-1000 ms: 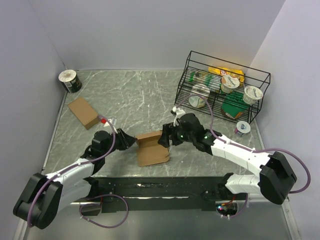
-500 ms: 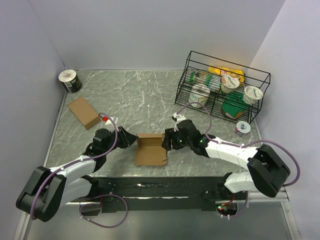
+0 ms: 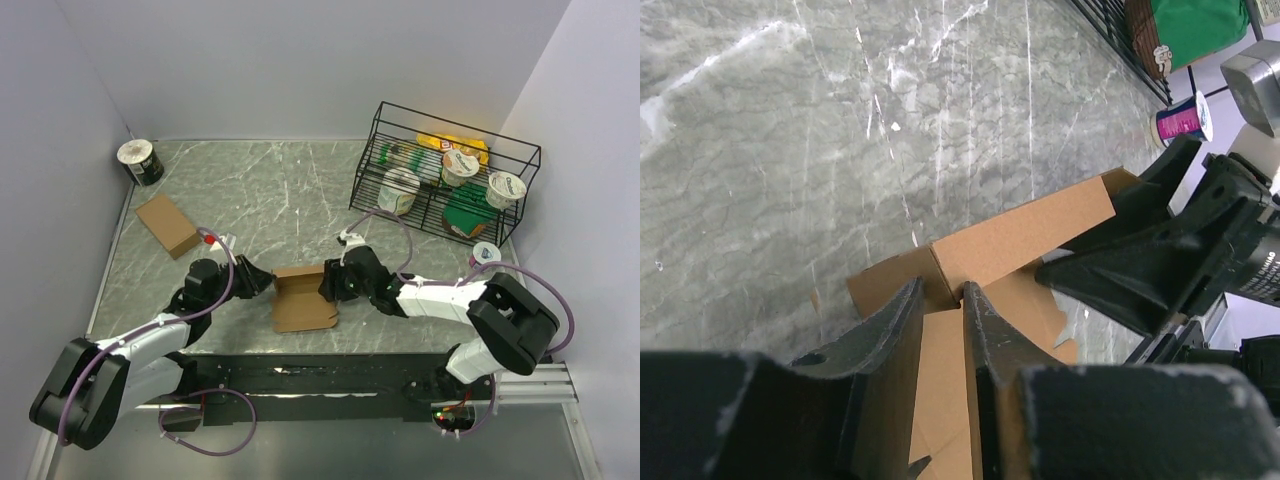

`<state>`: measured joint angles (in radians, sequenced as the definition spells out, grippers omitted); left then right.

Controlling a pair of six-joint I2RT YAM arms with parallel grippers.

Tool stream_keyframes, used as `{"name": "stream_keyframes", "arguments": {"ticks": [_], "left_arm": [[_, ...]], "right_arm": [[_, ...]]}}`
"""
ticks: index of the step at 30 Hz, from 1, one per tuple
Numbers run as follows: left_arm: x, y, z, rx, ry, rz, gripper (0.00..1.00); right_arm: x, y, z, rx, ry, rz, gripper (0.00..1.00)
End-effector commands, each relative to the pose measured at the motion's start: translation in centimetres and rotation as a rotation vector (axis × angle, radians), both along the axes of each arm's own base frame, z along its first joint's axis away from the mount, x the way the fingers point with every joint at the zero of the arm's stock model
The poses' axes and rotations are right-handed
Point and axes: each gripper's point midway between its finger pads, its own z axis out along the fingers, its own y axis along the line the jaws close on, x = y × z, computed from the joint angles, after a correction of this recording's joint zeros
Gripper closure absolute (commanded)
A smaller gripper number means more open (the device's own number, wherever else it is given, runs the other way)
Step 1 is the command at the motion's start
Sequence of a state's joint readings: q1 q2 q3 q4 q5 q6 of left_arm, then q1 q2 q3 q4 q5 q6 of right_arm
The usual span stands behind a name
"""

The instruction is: Fold the paper box

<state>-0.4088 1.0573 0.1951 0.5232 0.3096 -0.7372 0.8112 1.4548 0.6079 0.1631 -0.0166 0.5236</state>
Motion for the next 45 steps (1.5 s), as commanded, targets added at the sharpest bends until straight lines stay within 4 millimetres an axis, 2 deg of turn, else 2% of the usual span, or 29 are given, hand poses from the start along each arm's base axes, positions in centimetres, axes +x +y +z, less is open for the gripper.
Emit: {"name": "stream_keyframes", "arguments": {"ticks": [1, 5, 13, 19, 31, 32, 34, 35, 36, 38, 44, 45], "left_arm": [[-0.9, 0.4, -1.6, 0.03, 0.042, -0.01, 0.74], [-0.9, 0.2, -1.5, 0.024, 0.043, -0.013, 0.74], [-0.8, 0.2, -1.5, 0.025, 0.046, -0.018, 0.74], [-0.9, 0.1, -1.7, 0.026, 0.05, -0.021, 0.74], [-0.9, -0.1, -1.8, 0.01, 0.057, -0.024, 0.75], [-1.0, 0.1, -2.2, 0.027, 0.071, -0.018, 0.75], [-0.7, 0.6, -2.4, 0.048, 0.075, 0.013, 0.75], [-0.7, 0.9, -2.6, 0.062, 0.082, 0.022, 0.76], [-0.5, 1.0, -2.4, 0.066, 0.076, 0.031, 0.77], [-0.2, 1.1, -2.1, 0.072, 0.064, 0.04, 0.77], [0.3, 1.0, -1.6, 0.092, 0.047, 0.035, 0.78], [0.3, 1.0, -1.8, 0.097, 0.05, 0.032, 0.78]], "right_arm": [[1.9, -0.5, 0.8, 0.035, -0.104, -0.092, 0.41], [2.4, -1.1, 0.5, 0.02, -0.155, -0.107, 0.48], [2.8, 0.9, 1.5, 0.042, -0.25, -0.021, 0.6], [2.6, 2.2, 0.7, 0.004, -0.258, 0.032, 0.65], [1.8, 4.9, 0.4, -0.089, -0.329, 0.105, 0.65], [1.8, 4.8, 0.3, -0.098, -0.324, 0.099, 0.64], [1.5, 3.9, 0.1, -0.124, -0.303, 0.08, 0.55], [1.3, 3.6, 0.2, -0.126, -0.303, 0.079, 0.5], [0.8, 2.8, -0.2, -0.139, -0.3, 0.083, 0.36], [-0.1, 2.7, 1.1, -0.101, -0.321, 0.129, 0.27], [-6.4, 1.5, 2.6, 0.02, -0.296, 0.333, 0.25], [-7.3, 1.2, 3.8, 0.07, -0.303, 0.347, 0.25]]}}
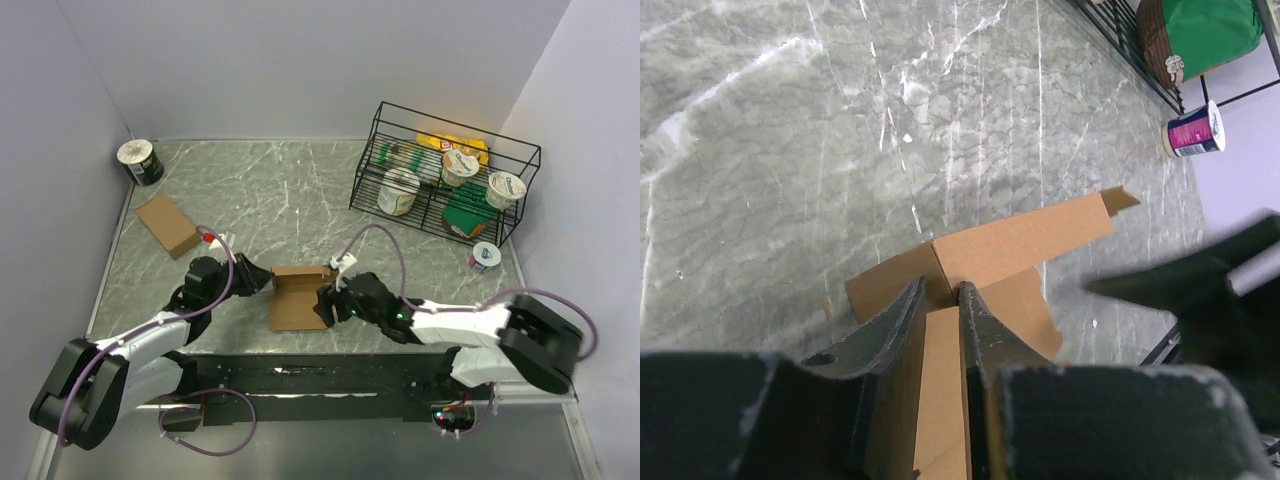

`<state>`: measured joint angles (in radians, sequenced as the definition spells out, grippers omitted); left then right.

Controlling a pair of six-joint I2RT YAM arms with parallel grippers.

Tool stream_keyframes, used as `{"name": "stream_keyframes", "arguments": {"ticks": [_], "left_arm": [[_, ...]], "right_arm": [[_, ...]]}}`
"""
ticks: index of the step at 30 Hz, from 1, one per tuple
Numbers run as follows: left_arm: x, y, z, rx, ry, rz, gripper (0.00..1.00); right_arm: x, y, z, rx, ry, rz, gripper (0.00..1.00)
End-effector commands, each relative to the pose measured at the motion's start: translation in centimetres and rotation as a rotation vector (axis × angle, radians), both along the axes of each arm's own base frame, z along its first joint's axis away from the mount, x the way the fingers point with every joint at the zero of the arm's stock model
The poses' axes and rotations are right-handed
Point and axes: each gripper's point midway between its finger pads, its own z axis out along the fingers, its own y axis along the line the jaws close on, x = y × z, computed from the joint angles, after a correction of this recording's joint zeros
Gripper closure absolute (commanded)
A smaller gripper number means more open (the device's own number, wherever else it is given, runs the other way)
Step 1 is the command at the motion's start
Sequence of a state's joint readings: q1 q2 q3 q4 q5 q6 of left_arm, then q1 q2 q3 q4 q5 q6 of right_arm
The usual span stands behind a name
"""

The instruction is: Fold the paper box

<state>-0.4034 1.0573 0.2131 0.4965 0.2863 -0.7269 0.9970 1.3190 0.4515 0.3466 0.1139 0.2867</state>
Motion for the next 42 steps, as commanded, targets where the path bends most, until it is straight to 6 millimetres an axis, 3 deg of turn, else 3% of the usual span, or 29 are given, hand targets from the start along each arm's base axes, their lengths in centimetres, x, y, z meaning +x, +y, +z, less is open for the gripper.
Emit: {"name": "stream_keyframes", "arguments": {"ticks": [1, 2, 3, 5, 7, 8, 10, 14, 19, 20, 21, 23, 26, 31, 39, 42], "left_arm": [[-0.2, 0.6, -1.8, 0.075, 0.05, 0.006, 0.77], [-0.4, 0.4, -1.9, 0.072, 0.053, -0.006, 0.78], [-0.3, 0.4, -2.0, 0.075, 0.055, -0.005, 0.78], [-0.3, 0.3, -2.0, 0.075, 0.055, -0.013, 0.78], [-0.3, 0.3, -2.0, 0.075, 0.059, -0.016, 0.78], [-0.3, 0.3, -2.0, 0.076, 0.055, -0.015, 0.78], [-0.4, 0.3, -2.2, 0.075, 0.059, -0.014, 0.78], [-0.4, 0.1, -2.3, 0.062, 0.065, -0.018, 0.78], [-0.6, 0.1, -2.4, 0.059, 0.069, -0.02, 0.79], [-0.6, 0.1, -2.4, 0.058, 0.066, -0.02, 0.8], [-0.6, 0.1, -2.3, 0.057, 0.065, -0.02, 0.8], [-0.6, 0.2, -2.2, 0.054, 0.059, -0.013, 0.8], [-0.6, 0.4, -2.0, 0.049, 0.048, 0.003, 0.81], [-0.8, 0.8, -1.8, 0.041, 0.028, 0.028, 0.81], [-1.1, 1.2, -1.9, 0.052, 0.022, 0.061, 0.81], [-1.5, 0.7, -1.8, 0.042, 0.016, 0.063, 0.81]], "right_arm": [[-4.4, -0.4, 2.3, 0.098, 0.024, 0.154, 0.25], [-4.4, -0.8, 2.8, 0.106, 0.022, 0.143, 0.23], [-3.6, -1.2, 4.6, 0.139, -0.007, 0.08, 0.18], [-2.8, -2.9, 4.5, 0.076, 0.019, 0.011, 0.15], [-0.2, -3.6, 6.8, 0.073, -0.011, -0.054, 0.16], [0.4, -4.5, 6.5, 0.033, 0.007, -0.071, 0.16], [2.6, -5.0, 7.9, 0.055, 0.006, -0.103, 0.18], [5.5, -5.7, 9.7, 0.126, 0.015, -0.173, 0.33], [9.4, -8.0, 7.5, 0.156, 0.092, -0.363, 0.37], [9.8, -7.9, 5.9, 0.143, 0.13, -0.376, 0.38], [10.1, -7.5, 5.7, 0.156, 0.134, -0.373, 0.38], [10.1, -6.6, 4.1, 0.166, 0.191, -0.356, 0.38], [9.7, -5.8, 3.4, 0.223, 0.237, -0.375, 0.38], [8.5, -4.3, 3.4, 0.328, 0.254, -0.416, 0.34], [7.1, -1.0, 2.7, 0.311, 0.28, -0.366, 0.34], [6.7, -0.4, 2.4, 0.354, 0.286, -0.427, 0.32]]}}
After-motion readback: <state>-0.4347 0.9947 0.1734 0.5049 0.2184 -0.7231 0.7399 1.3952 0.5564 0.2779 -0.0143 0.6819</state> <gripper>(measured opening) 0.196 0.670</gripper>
